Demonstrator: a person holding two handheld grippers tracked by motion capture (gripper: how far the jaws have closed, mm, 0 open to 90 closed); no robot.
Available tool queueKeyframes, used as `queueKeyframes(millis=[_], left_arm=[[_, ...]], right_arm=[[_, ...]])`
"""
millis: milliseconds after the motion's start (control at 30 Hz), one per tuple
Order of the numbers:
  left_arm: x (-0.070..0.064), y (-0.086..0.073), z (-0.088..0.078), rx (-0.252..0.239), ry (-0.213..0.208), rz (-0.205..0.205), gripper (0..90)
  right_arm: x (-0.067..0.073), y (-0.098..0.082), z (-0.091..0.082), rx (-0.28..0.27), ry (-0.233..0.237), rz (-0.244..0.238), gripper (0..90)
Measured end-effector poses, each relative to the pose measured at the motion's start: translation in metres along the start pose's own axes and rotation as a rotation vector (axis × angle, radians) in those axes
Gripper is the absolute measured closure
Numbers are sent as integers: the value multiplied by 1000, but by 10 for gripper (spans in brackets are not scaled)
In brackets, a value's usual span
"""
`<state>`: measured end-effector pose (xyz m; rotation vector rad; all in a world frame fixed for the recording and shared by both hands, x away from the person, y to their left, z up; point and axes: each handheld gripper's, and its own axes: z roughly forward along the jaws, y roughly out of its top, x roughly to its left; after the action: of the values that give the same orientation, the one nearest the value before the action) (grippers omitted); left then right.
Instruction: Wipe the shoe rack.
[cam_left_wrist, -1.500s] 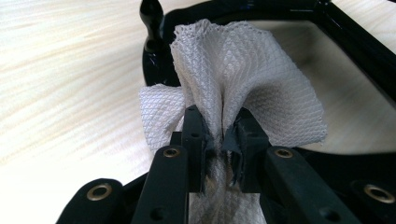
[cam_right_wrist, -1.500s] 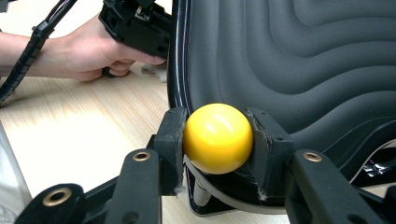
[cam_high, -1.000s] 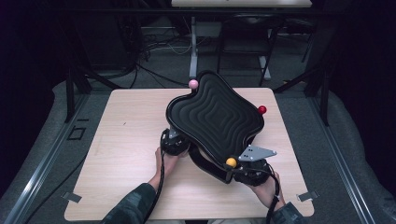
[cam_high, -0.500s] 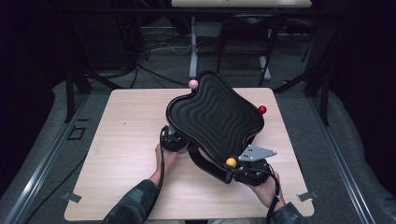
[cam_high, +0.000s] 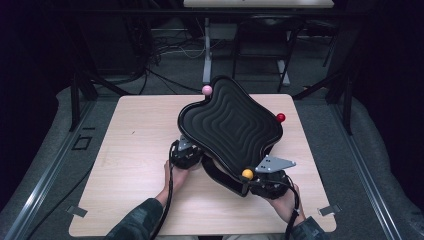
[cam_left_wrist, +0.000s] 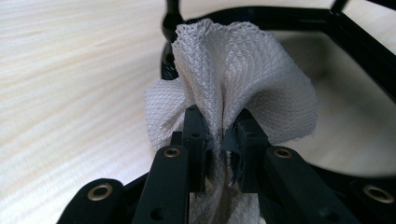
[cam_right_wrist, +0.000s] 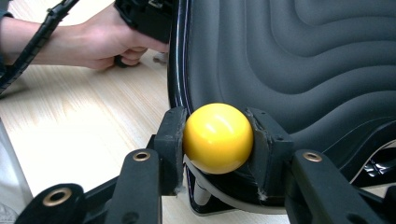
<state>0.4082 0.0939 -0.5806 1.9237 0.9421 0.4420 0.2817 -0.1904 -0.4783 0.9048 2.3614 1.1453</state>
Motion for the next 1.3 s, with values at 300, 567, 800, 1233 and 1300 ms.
queueKeyframes(millis=[300, 567, 800, 1233, 1300], left_arm=[[-22, -14, -13, 25, -41, 41, 775], [-40, -18, -19, 29, -64, 53, 775], [-58, -21, -20, 26, -90, 72, 775], [-89, -22, -19, 40, -165, 92, 775], [-93, -23, -18, 35, -176, 94, 775]], right_arm=[[0, 0, 0, 2, 0, -1, 595], [0, 0, 1, -6, -1, 1, 595], [0, 0, 0, 3, 1, 0, 595], [0, 0, 1, -5, 2, 3, 595], [0, 0, 1, -5, 2, 4, 595]])
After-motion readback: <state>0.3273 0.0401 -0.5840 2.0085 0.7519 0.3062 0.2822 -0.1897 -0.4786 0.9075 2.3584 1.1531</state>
